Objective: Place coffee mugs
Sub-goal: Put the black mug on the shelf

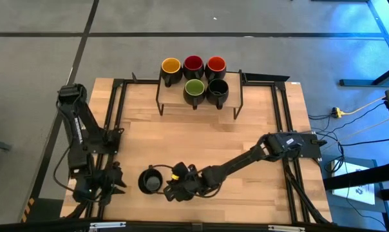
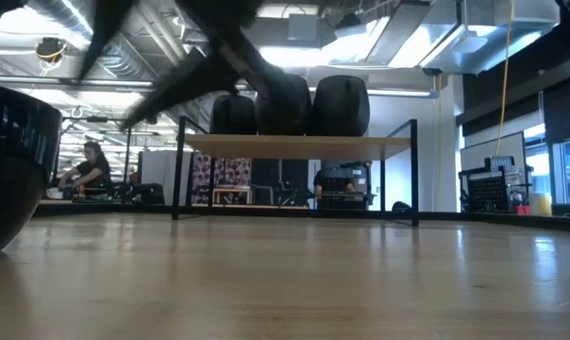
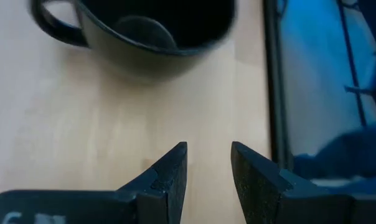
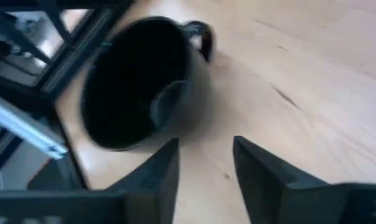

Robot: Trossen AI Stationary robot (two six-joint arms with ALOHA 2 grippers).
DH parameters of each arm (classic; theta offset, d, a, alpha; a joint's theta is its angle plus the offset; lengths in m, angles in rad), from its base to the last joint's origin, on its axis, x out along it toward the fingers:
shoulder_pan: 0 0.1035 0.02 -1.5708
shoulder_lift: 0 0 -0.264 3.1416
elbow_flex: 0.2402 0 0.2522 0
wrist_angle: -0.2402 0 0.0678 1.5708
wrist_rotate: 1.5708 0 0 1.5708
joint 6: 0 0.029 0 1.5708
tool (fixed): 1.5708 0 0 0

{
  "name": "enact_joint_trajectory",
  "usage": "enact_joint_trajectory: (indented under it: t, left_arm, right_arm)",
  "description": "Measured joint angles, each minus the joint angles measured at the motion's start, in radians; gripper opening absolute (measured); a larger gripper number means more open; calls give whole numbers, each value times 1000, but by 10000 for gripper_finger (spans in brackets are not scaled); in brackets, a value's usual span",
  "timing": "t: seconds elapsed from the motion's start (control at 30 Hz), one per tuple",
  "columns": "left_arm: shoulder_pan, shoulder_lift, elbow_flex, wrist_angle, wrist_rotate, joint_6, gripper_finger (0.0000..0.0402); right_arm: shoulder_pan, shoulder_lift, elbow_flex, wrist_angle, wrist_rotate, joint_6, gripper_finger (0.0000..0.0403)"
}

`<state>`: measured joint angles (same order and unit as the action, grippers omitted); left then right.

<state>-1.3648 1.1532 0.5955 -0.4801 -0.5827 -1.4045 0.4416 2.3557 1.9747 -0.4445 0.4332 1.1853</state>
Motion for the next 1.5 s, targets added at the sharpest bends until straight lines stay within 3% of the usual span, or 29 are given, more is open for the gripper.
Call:
enact_joint_trajectory:
  t: [0.13,0.27,0.4,0.8,1.5]
  left_arm:
    - [38,24,-7,12,-35,15,118]
    - [87,59,-7,98,-65,146,118]
    - [142,98,-7,163,-60,242,118]
    - [202,126,-7,142,-54,252,118]
    - [274,103,-7,-66,31,159,118]
  right_arm:
    - [-18,18,0,-30,5,15,82]
    - [-24,30,2,6,62,11,36]
    - [-24,58,-1,32,48,11,5]
    - [-23,73,0,112,18,-35,5]
    - [-7,73,0,115,-45,-62,1]
